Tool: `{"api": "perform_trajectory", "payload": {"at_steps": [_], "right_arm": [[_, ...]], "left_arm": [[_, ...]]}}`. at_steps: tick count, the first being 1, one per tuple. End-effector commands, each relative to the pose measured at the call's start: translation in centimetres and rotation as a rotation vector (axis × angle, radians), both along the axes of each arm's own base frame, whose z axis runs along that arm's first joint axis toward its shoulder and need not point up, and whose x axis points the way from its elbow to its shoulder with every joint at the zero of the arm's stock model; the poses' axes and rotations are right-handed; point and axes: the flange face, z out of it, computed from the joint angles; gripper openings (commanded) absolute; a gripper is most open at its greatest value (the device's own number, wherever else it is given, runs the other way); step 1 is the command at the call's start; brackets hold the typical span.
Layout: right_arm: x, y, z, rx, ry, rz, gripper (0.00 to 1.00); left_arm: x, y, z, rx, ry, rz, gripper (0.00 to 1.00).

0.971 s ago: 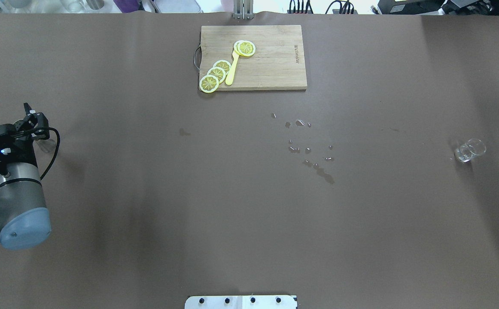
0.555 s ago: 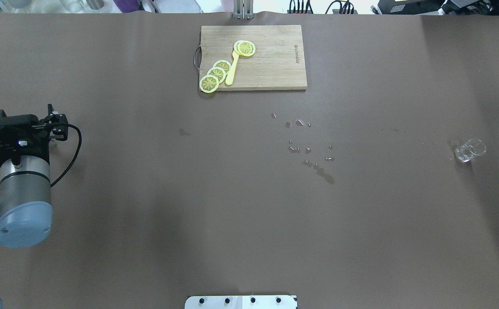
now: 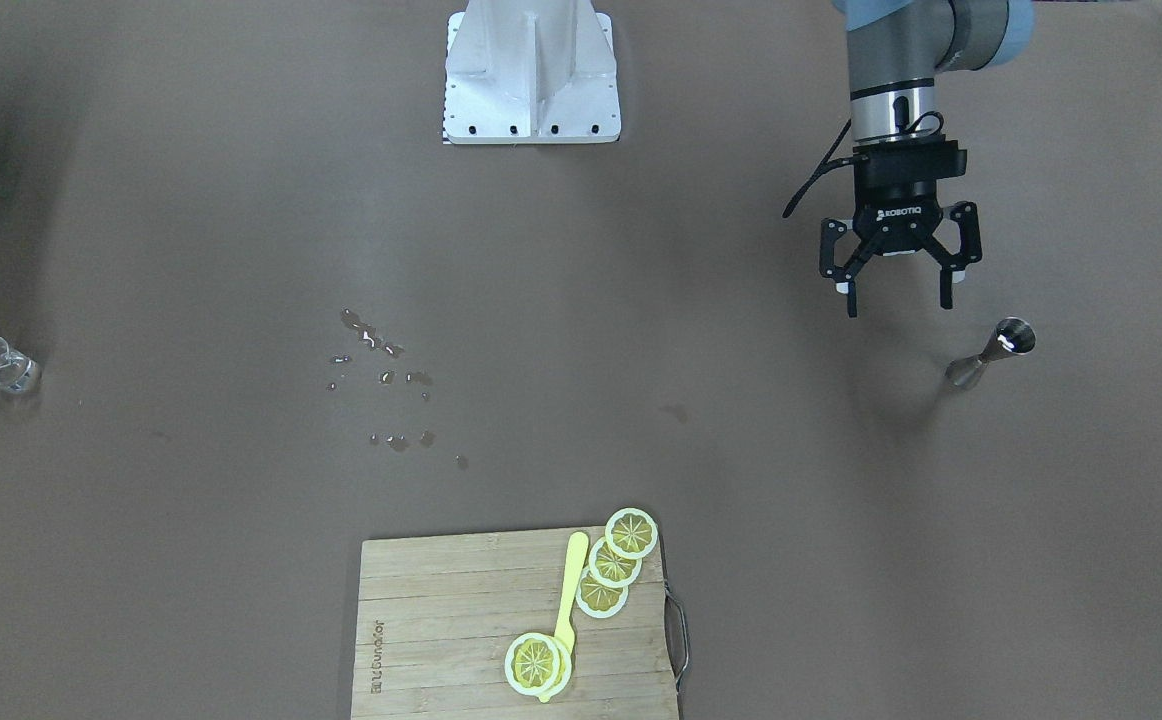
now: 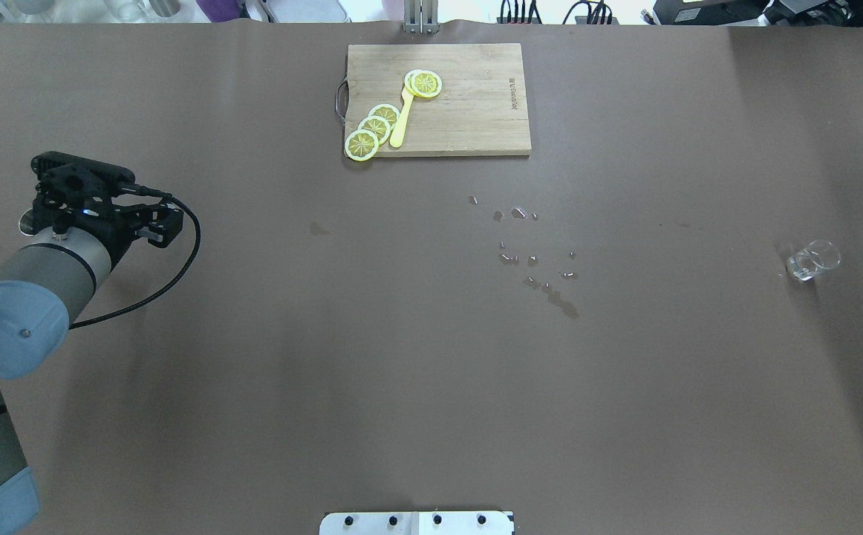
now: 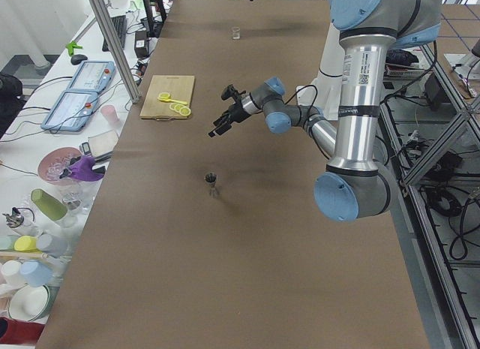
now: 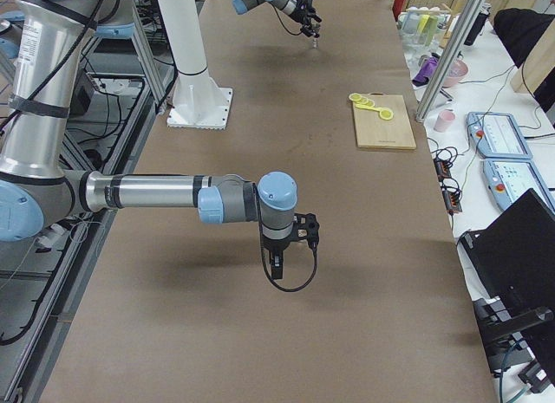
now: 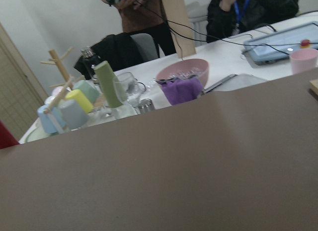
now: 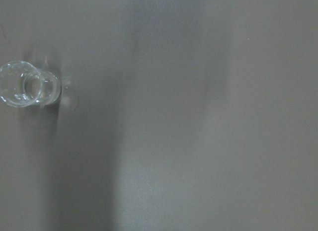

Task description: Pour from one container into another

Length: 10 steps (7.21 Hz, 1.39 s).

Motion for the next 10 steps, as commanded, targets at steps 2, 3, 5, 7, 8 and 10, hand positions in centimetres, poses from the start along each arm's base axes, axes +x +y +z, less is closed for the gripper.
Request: {"api": "perform_trajectory", "payload": {"at_steps": [2, 3, 5, 7, 8, 10], "right_arm": [[0.0, -0.2, -0.5, 0.009, -0.008, -0.001, 1.0], [0.0, 0.0, -0.2, 0.0, -0.007, 0.0, 1.0], [0.0, 0.2, 0.5, -0.013, -0.001, 0.001, 1.0], [0.2, 0.9, 2.2, -0.053, 0.015, 0.007, 1.0], [0.2, 0.8, 2.4, -0.057, 0.013, 0.008, 1.0], [0.1, 0.4, 2.1, -0.048, 0.012, 0.008, 1.0]], "left_arm": [[0.7, -1.2, -3.2, 0.009, -0.017, 0.356, 0.96], [-0.4, -2.3, -3.4, 0.005, -0.013, 0.422, 0.96], [-4.1, -6.4, -4.9, 0.002, -0.037, 0.547, 0.96], [-8.4, -10.5, -5.2, -0.017, -0.056, 0.627, 0.96], [-9.9, -12.3, -5.4, -0.038, -0.054, 0.669, 0.96], [-13.1, -13.9, -5.7, -0.094, 0.018, 0.703, 0.96]]}}
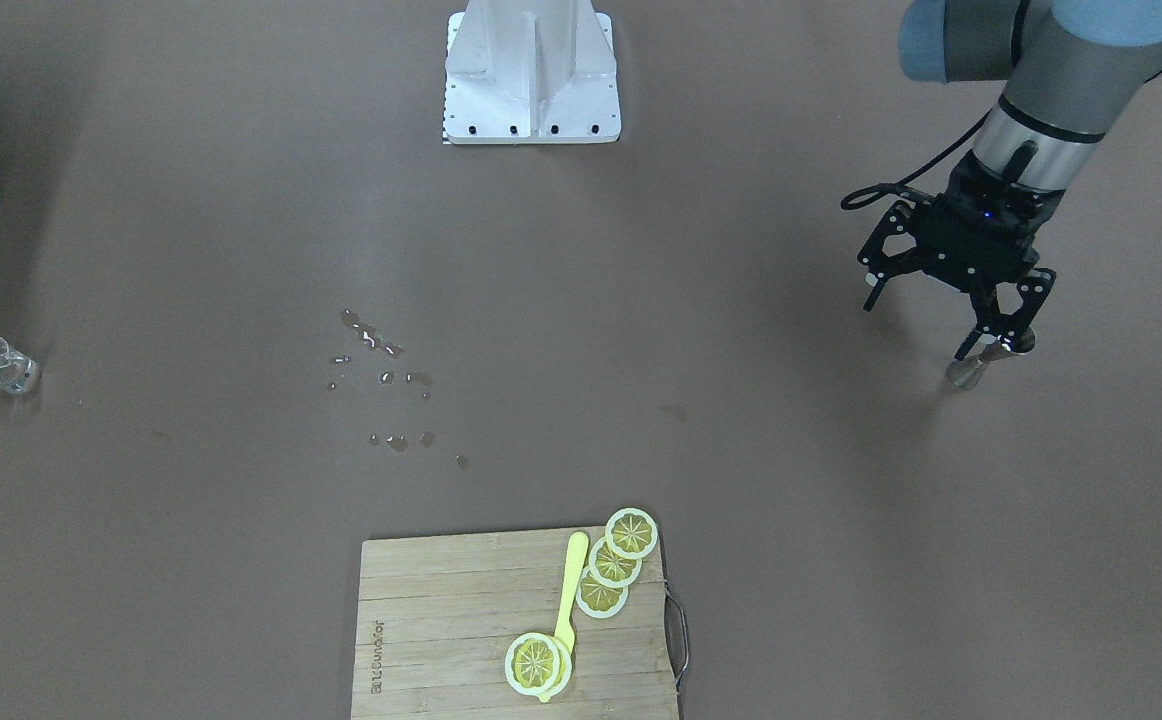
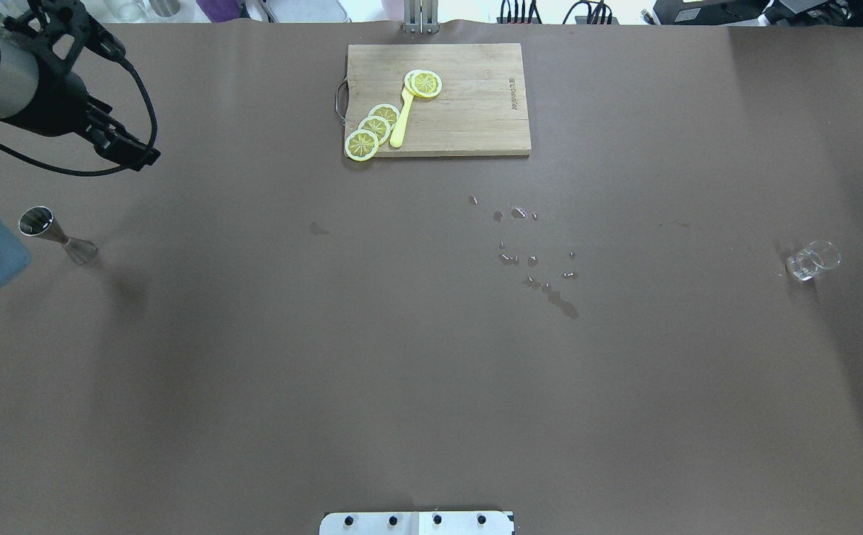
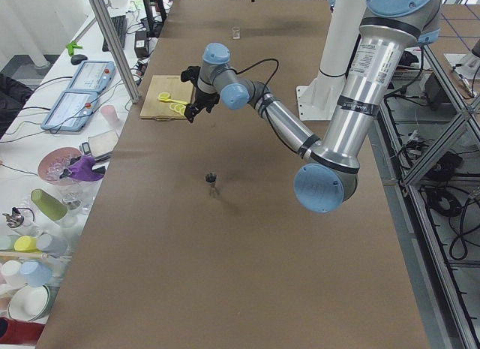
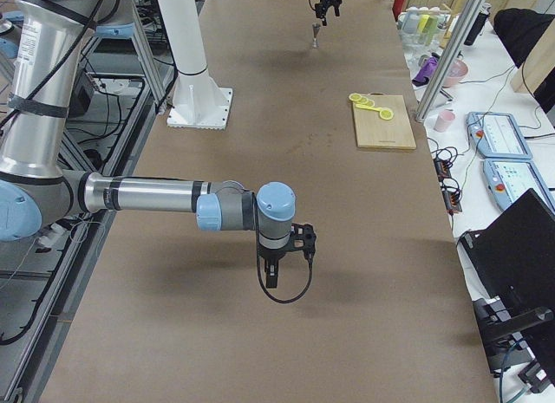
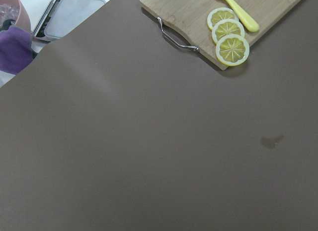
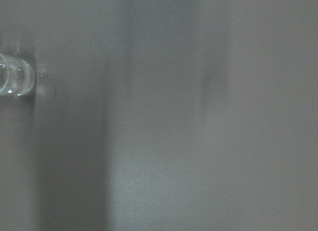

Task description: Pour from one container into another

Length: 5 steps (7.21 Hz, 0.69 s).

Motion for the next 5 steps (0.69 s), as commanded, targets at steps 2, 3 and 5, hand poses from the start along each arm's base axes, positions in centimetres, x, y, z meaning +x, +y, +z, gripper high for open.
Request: {"api": "perform_trajectory", "payload": {"at_steps": [2, 3, 5], "right_arm": [[0.0, -0.5, -0.5, 0.013, 0.005, 0.001, 1.0], [0.0, -0.3, -0.4, 0.01, 0.005, 0.001, 1.0], [0.0, -0.3, -0.2, 0.007, 0.007, 0.001, 1.0]], "left_arm": [[-7.3, -3.2, 1.9, -0.017, -0.003, 0.038, 0.97], [-9.9, -4.1, 3.1, -0.022, -0.025, 0.055, 0.97], [-14.4, -4.0, 6.3, -0.115, -0.048, 0.033, 0.97]]}}
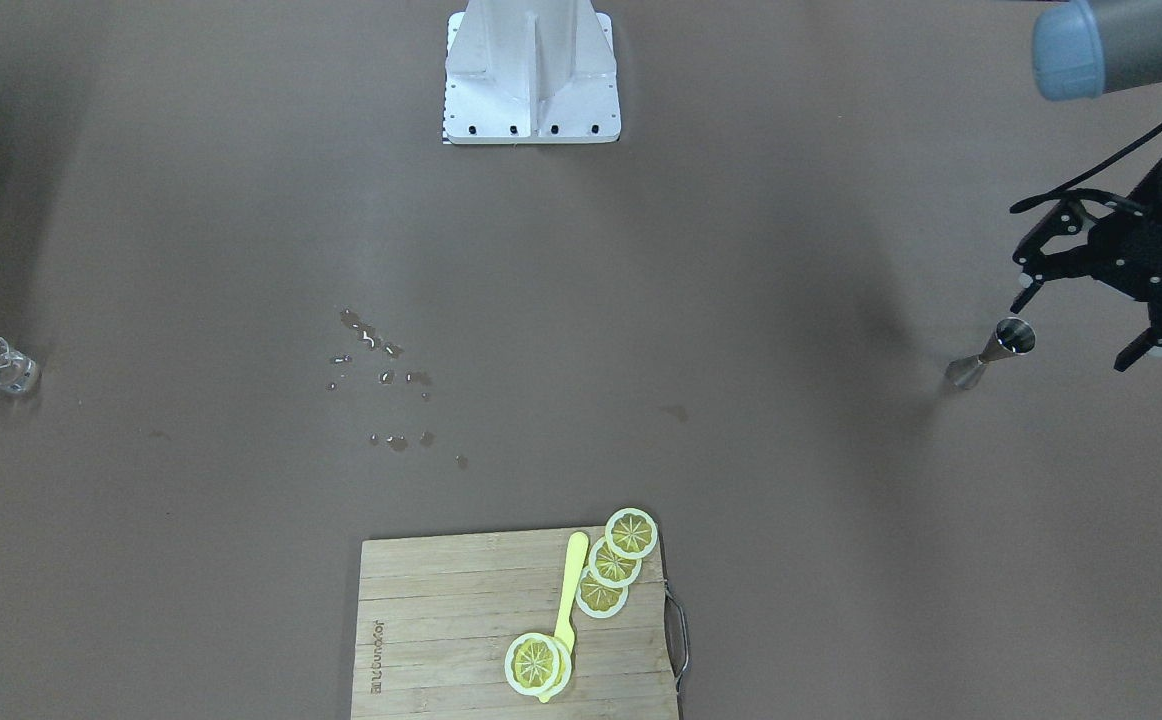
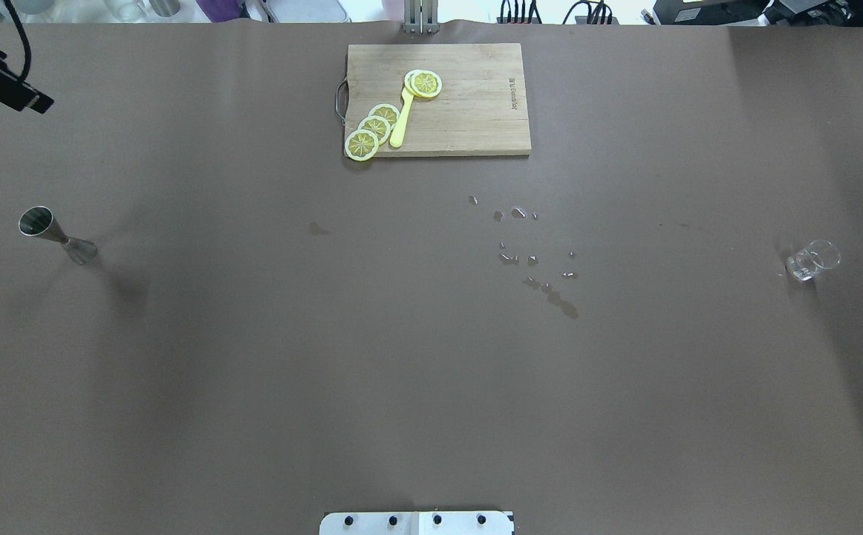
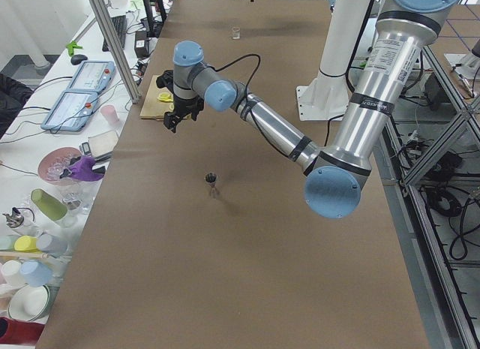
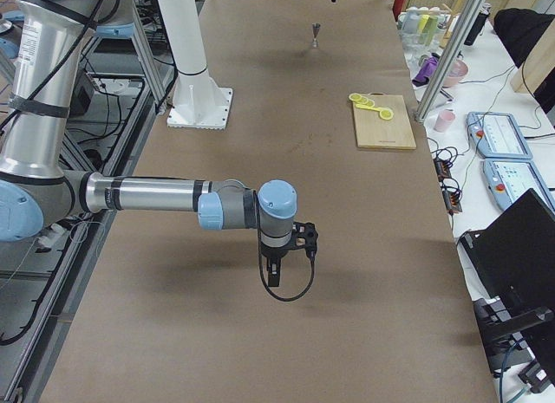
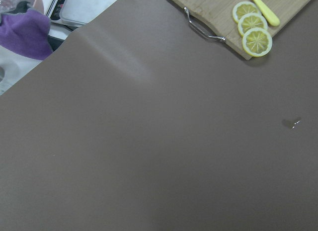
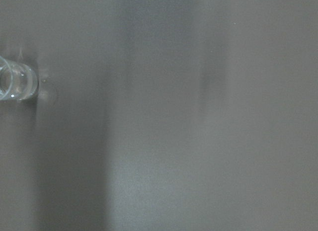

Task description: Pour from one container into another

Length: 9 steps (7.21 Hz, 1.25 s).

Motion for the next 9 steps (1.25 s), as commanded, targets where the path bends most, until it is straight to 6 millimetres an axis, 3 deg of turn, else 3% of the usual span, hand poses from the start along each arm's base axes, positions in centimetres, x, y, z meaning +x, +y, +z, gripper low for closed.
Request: {"api": "perform_trajectory", "payload": {"at_steps": [1, 3, 5, 6, 8, 9], "right_arm": [[0.0, -0.3, -0.3, 0.007, 0.001, 0.0, 1.0], [0.0, 0.1, -0.1, 0.003, 0.001, -0.002, 1.0], [0.0, 0.1, -0.1, 0.008, 0.001, -0.007, 1.0], [0.0, 0.2, -0.1, 0.007, -0.001, -0.007, 1.0], [0.1, 0.0, -0.3, 0.014, 0.0, -0.007, 1.0], [0.0, -0.2, -0.5, 0.024, -0.001, -0.011, 1.0]], "left_arm": [[-4.1, 1.5, 6.2, -0.131, -0.008, -0.022, 0.97], [-8.6, 2.8, 10.7, -0.203, -0.026, -0.099, 0.97], [-10.5, 6.3, 17.1, -0.288, -0.044, -0.093, 0.98], [-12.7, 7.6, 18.0, -0.276, -0.04, -0.092, 0.98], [-17.2, 12.3, 26.0, -0.447, -0.031, -0.171, 0.98], [-19.2, 13.9, 28.3, -0.497, -0.026, -0.215, 0.98]]}}
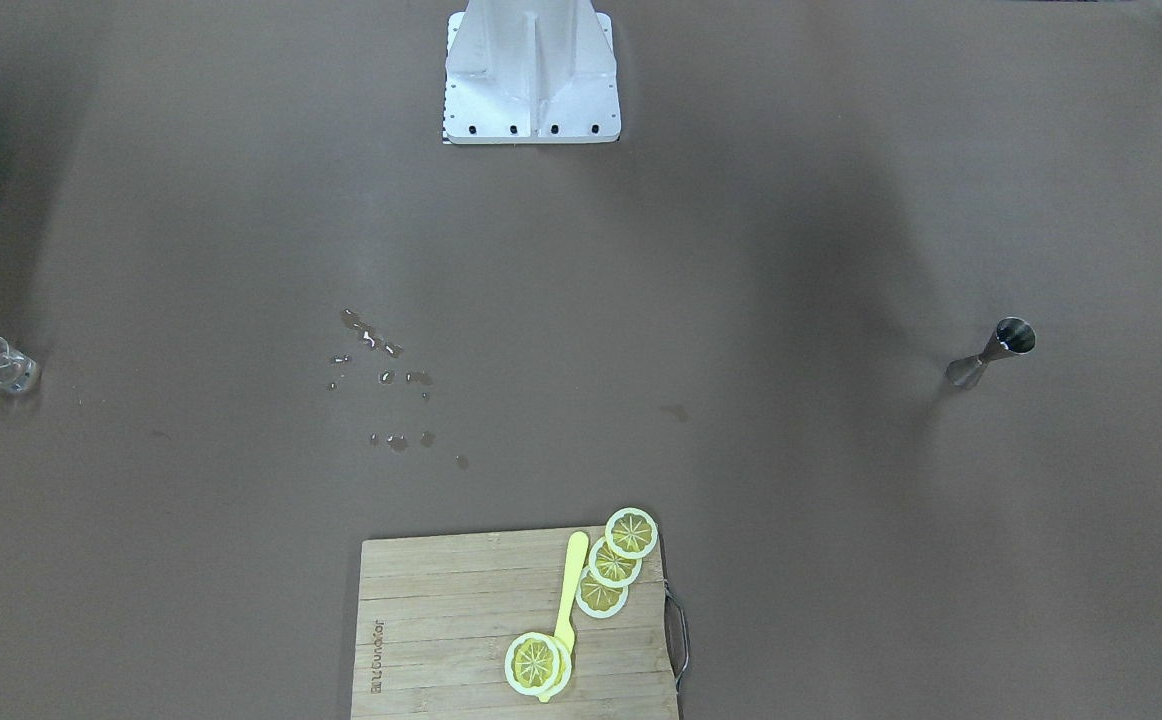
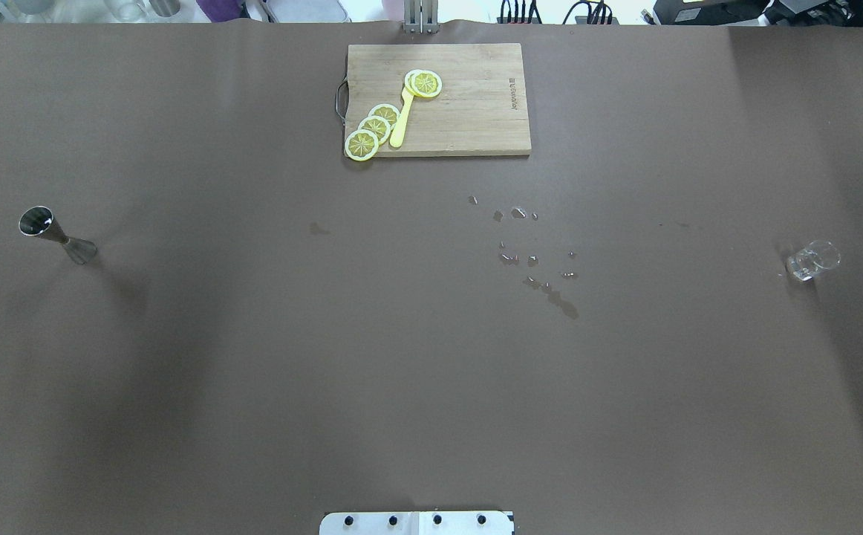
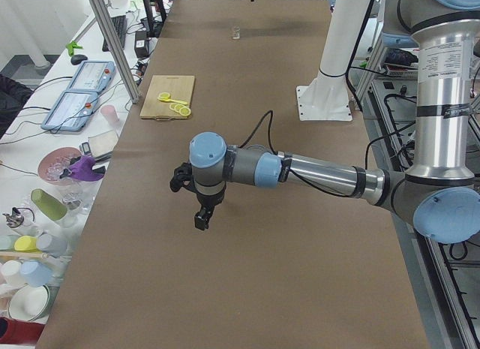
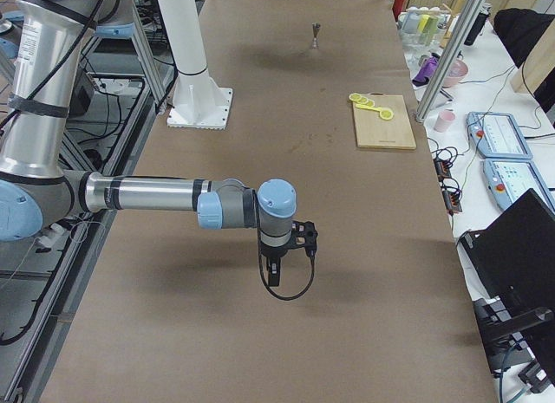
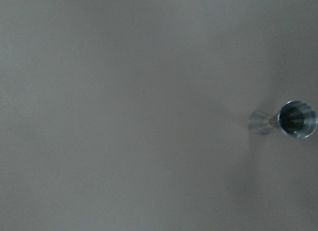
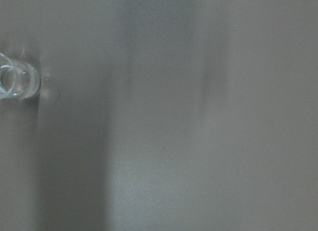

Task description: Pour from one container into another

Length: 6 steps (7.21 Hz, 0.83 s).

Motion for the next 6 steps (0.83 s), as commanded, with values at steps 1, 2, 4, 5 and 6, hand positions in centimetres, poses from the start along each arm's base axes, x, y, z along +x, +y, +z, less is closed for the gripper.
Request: {"api": "perform_trajectory", "payload": {"at_steps": [1, 2, 4, 5, 6], "right_arm": [[0.5, 0.4, -0.5, 0.009, -0.001, 0.01, 1.0], [1.2, 0.4, -0.3, 0.011, 0.022, 0.025, 1.0], [0.1, -0.3, -0.7, 0.016, 0.014, -0.002, 1.0], [0.0, -0.4, -1.1, 0.026, 0.011, -0.002, 1.0], [0.1, -0.4, -1.2, 0.031, 0.014, -0.003, 1.0]], "left_arm": [[-3.4, 4.6, 5.3, -0.118, 0.005, -0.077, 0.98], [-3.7, 5.7, 6.2, -0.141, 0.006, -0.086, 0.98], [-3.5, 6.1, 6.7, -0.165, 0.01, -0.093, 0.98], [-3.4, 6.1, 6.6, -0.173, 0.027, -0.095, 0.98], [-3.4, 5.9, 6.0, -0.21, 0.054, -0.1, 0.98]]}}
